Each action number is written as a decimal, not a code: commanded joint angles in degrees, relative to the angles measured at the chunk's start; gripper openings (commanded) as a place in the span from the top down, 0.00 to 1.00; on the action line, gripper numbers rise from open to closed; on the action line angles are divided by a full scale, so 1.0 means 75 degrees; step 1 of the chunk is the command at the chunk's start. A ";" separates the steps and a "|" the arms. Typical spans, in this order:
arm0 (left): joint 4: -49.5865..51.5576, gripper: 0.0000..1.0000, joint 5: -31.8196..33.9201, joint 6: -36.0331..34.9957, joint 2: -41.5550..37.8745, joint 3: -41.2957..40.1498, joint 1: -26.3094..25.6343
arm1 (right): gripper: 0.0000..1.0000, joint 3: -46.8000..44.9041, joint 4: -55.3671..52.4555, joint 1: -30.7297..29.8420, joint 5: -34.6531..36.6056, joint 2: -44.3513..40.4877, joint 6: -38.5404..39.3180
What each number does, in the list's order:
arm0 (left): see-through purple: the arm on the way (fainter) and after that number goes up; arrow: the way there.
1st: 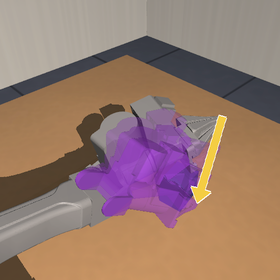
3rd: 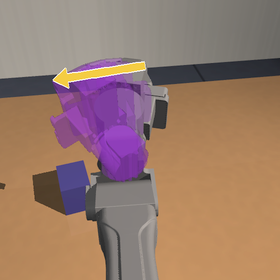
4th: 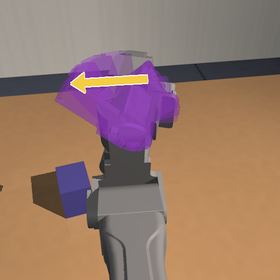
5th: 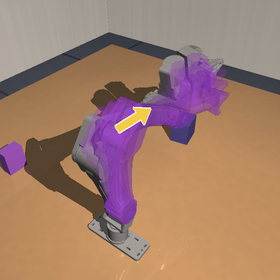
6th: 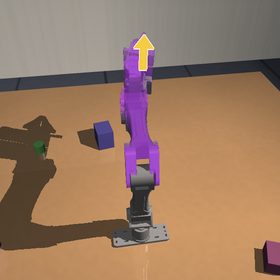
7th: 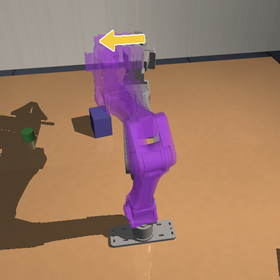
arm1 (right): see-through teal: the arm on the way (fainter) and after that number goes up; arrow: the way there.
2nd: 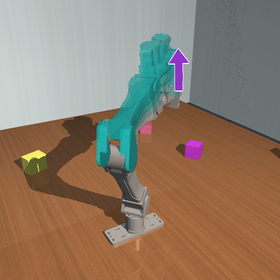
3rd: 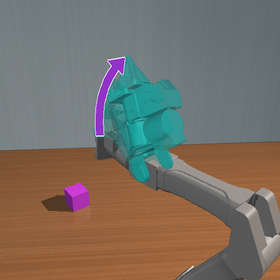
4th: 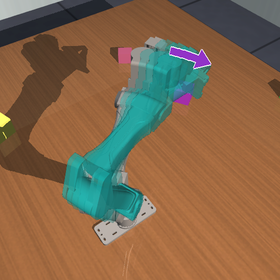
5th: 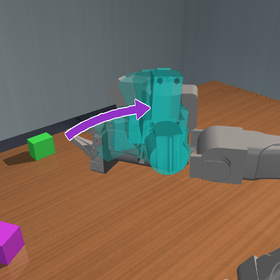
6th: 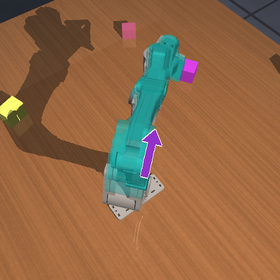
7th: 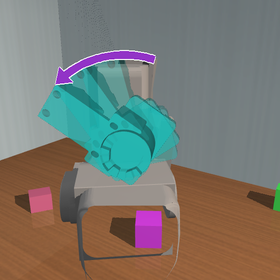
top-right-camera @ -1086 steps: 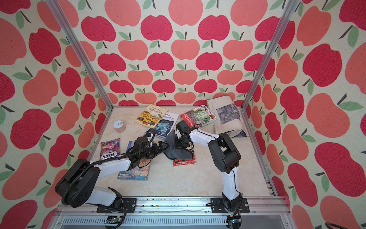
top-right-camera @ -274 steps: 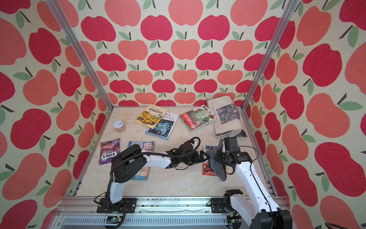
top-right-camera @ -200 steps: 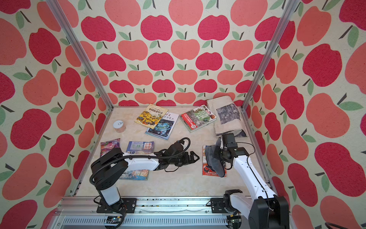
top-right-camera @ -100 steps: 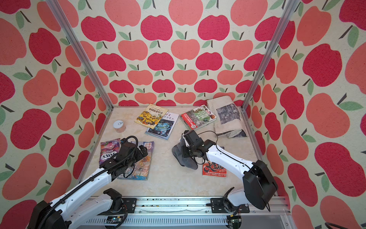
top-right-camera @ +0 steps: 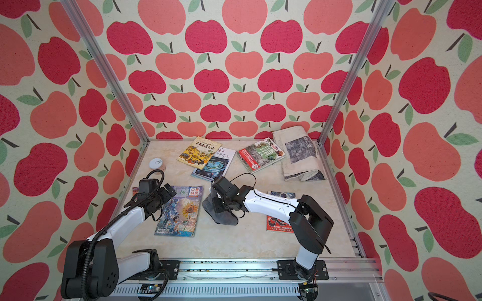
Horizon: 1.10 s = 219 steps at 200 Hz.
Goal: Wipe the cover of the book
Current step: Move the book to the center of the board.
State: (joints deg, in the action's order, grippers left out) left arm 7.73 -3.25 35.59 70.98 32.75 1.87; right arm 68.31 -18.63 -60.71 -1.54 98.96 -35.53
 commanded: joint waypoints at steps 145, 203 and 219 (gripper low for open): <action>-0.0894 0.01 -0.1320 0.0105 0.1002 -0.0416 -0.0063 | 1.00 -0.0516 0.0968 -0.0033 -0.0426 0.0200 -0.0673; -0.0554 0.01 -0.1375 0.0808 -0.0107 -0.1031 -0.0867 | 1.00 -0.0852 0.0838 0.0575 -0.0700 -0.0063 -0.0729; -0.0526 0.01 -0.1531 0.1061 -0.0409 -0.1175 -0.1083 | 1.00 -0.1125 0.0844 0.0882 -0.0786 -0.0314 -0.0743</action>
State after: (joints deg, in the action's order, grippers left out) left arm 0.71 -11.51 39.44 70.76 25.82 -3.92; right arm 62.65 -12.01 -57.01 -6.09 100.33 -40.16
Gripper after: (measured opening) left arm 0.993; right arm 0.093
